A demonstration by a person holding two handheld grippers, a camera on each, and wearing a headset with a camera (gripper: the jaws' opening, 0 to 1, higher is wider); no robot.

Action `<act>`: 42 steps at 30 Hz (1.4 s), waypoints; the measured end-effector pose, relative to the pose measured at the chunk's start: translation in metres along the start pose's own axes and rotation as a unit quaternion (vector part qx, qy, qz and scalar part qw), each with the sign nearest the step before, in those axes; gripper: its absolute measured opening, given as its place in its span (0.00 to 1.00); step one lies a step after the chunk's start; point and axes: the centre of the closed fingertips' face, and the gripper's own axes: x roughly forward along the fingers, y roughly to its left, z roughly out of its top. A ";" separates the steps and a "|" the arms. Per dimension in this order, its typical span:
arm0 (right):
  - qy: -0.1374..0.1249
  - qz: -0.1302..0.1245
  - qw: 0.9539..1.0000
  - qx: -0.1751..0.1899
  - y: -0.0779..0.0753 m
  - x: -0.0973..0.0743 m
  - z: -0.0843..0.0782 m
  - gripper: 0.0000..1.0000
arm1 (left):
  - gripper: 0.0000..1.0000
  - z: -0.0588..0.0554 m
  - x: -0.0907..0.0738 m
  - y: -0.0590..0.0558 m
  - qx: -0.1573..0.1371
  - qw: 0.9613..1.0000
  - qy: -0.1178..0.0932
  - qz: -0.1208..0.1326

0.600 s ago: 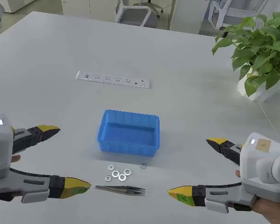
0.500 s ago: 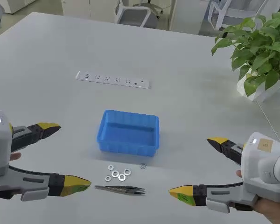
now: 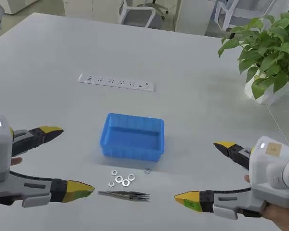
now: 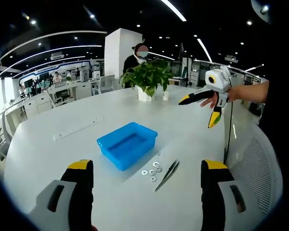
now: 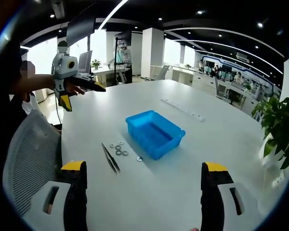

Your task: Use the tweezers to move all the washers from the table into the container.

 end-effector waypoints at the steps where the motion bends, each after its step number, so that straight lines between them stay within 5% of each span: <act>1: 0.001 0.000 1.000 0.000 0.000 0.000 0.000 1.00 | 0.99 0.000 0.000 0.000 0.001 1.000 0.001 0.000; 27: 0.007 0.007 1.000 -0.005 0.001 0.000 -0.005 0.98 | 0.97 -0.003 0.003 0.002 0.006 1.000 0.007 -0.009; 42: 0.027 0.038 0.998 -0.035 0.010 0.008 -0.009 0.82 | 0.84 -0.024 0.014 -0.004 0.037 0.996 0.061 -0.048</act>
